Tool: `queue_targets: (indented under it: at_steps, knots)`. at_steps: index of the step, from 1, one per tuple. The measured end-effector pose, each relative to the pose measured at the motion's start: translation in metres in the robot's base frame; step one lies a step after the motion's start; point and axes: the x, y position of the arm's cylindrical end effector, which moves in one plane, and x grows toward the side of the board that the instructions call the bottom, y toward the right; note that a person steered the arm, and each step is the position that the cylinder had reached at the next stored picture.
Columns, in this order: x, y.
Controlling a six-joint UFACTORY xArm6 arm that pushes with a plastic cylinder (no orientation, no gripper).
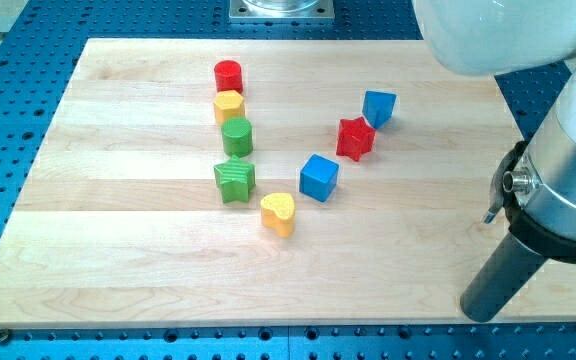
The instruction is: Push the green star into the green circle
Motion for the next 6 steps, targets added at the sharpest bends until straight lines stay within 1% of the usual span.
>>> queue_targets:
  at_steps: [2,3,4,5,6]
  knots:
    - [0.0,-0.005]
    - [-0.013,-0.009]
    - [-0.036,-0.07]
    - [-0.016,-0.197]
    - [-0.052,-0.283]
